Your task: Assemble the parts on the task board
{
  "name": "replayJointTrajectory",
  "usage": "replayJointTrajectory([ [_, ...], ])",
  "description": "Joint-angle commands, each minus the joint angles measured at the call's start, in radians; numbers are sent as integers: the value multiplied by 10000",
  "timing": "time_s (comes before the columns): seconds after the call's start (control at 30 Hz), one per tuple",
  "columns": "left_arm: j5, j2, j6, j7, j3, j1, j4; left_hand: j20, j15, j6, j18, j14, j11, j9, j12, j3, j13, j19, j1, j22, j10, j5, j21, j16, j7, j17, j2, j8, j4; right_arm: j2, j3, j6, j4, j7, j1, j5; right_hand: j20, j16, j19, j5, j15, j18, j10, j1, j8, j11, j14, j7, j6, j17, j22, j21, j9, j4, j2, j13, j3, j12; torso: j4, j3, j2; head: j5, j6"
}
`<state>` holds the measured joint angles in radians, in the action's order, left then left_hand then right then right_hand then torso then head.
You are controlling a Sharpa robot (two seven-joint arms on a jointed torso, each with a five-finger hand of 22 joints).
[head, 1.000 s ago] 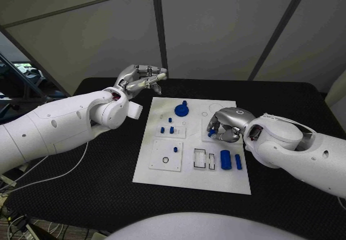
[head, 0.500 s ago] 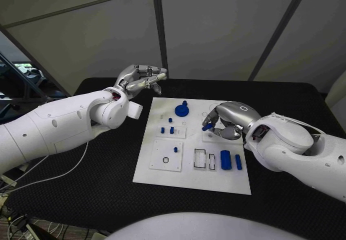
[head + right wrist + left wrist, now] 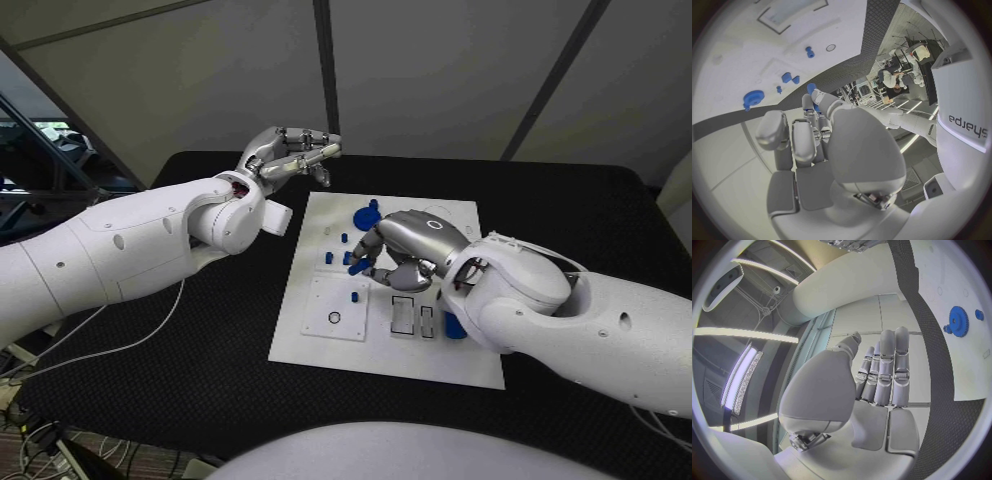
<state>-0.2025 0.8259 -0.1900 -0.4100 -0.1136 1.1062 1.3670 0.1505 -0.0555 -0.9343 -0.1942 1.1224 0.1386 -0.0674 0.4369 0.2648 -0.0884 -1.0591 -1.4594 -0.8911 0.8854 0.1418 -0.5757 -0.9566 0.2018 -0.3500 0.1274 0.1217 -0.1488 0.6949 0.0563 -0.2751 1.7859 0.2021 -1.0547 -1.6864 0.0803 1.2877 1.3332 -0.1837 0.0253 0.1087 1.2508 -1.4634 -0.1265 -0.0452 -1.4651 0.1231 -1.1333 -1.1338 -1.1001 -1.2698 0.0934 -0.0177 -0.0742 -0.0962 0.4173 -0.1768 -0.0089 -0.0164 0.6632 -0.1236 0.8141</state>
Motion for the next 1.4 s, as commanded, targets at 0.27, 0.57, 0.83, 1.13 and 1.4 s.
replayJointTrajectory([
  [0.27, 45, -122, 132, -20, -7, 21, -14, 1, 18, 55, 124, -60, -16, 1, 64, -4, 14, 39, -45, 11, -75, 15, 67, 56, 9, 11, 72, 29, 80, -866, -522, 640, -587, -559, 138, 283, -1, 34, -48, -88, -13, -101, -20, 198, 87, -122, -334, 95, 12, 42, 56, -14, 7, -33, -55, 3, 60, 141, -26, -15, 14, -140, 88],
  [0.57, 45, -153, 149, -12, -6, 22, -23, 1, 18, 55, 124, -60, -16, 1, 64, -4, 14, 39, -45, 11, -75, 15, 67, 56, 9, 11, 72, 29, 80, -1148, -646, 1048, -877, -557, 208, 255, 5, 30, -57, -89, -19, -99, -22, 225, 97, -127, -331, 100, 19, 52, 64, -9, 5, -39, -65, 1, 55, 162, -13, -15, 4, -190, 137],
  [0.83, 45, -180, 161, -7, -6, 22, -33, 4, 18, 67, 122, -65, -13, -1, 96, -4, 14, 37, -61, 18, -102, 17, 76, 49, 13, 28, 62, 43, 97, -1280, -706, 1328, -980, -496, 257, 143, 6, 32, -59, -91, -19, -98, -21, 231, 99, -128, -331, 100, 19, 49, 68, -7, 5, -40, -65, 0, 55, 167, -19, -17, 0, -229, 168],
  [1.13, 45, -180, 162, -3, -5, 22, -36, 4, 18, 67, 122, -65, -13, -1, 96, -4, 14, 37, -61, 18, -102, 17, 76, 49, 13, 28, 62, 43, 97, -1296, -721, 1578, -1015, -368, 283, -25, 8, 32, -63, -93, -21, -97, -18, 238, 100, -128, -330, 101, 17, 49, 72, -4, 5, -42, -61, -1, 56, 172, -22, -15, 4, -254, 185],
  [1.4, 45, -183, 167, -1, -5, 22, -41, 4, 18, 67, 122, -65, -13, -1, 96, -4, 14, 37, -61, 18, -102, 17, 76, 49, 13, 28, 62, 43, 97, -1364, -725, 1656, -1069, -186, 286, -390, 13, 4, -90, -95, -24, -88, -11, 262, 104, -131, -321, 104, 16, 94, 116, 24, 6, -52, -55, -4, 56, 186, -19, -17, -1, -263, 184],
])
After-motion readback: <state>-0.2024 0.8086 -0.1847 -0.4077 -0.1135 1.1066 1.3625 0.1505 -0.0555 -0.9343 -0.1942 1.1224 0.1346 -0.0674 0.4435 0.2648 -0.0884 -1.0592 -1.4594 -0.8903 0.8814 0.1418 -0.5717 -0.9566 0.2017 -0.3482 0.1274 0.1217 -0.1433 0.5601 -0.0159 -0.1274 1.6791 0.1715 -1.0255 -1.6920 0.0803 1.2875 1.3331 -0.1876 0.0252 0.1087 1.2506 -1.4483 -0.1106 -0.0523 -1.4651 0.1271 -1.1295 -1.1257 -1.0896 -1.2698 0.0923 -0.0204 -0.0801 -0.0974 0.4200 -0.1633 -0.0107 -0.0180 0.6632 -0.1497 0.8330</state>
